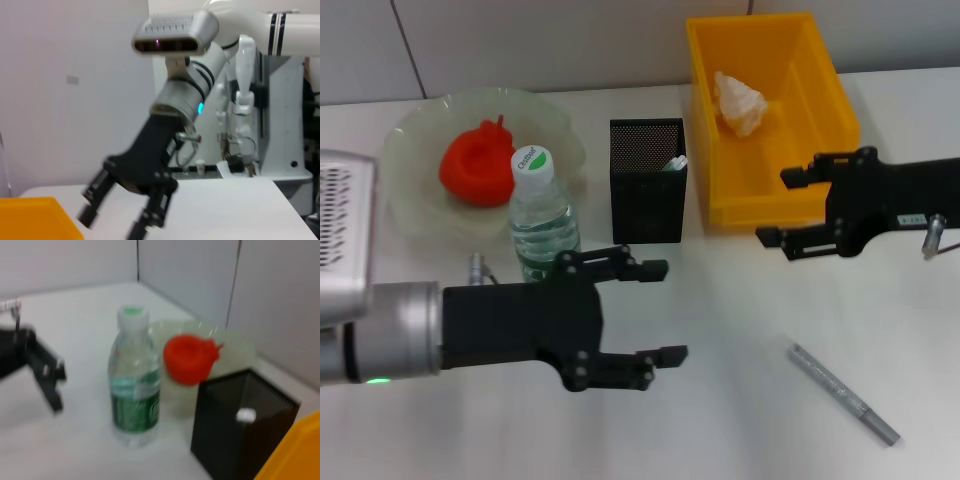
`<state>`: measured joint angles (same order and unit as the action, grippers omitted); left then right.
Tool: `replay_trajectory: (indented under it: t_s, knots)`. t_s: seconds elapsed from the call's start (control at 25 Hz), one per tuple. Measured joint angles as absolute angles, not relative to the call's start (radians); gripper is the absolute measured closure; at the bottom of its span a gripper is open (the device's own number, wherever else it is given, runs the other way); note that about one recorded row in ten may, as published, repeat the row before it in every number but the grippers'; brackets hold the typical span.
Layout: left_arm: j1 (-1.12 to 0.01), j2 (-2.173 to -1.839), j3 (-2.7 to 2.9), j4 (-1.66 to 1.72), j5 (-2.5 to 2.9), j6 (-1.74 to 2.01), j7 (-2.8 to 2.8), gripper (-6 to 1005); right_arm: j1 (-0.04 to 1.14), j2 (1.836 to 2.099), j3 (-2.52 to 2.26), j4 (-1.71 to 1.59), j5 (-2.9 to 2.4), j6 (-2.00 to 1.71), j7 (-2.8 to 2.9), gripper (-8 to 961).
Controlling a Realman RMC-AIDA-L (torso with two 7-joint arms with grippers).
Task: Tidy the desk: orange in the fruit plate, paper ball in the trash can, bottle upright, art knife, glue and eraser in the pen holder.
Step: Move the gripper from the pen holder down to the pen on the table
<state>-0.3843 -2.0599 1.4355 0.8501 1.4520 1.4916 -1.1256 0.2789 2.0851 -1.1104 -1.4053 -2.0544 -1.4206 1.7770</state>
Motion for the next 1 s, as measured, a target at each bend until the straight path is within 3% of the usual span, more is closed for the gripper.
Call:
replay_trajectory:
  t_s: [0.28, 0.44, 1.0]
  knots:
    - [-0.358, -2.053, 1.372, 0.848, 1.453, 1.537, -1.101, 200, 0.290, 2.085, -1.187, -1.483, -2.208, -1.479, 1.911, 164]
    - [-0.363, -2.031, 1.363, 0.814, 1.453, 1.556, -1.100, 200, 0.303, 2.084, -1.223, -1.516, -2.256, -1.520, 1.975, 164]
    - [-0.369, -2.040, 1.364, 0.808, 1.453, 1.556, -1.100, 200, 0.366, 2.080, -1.292, -1.584, -2.460, -1.677, 2.199, 165]
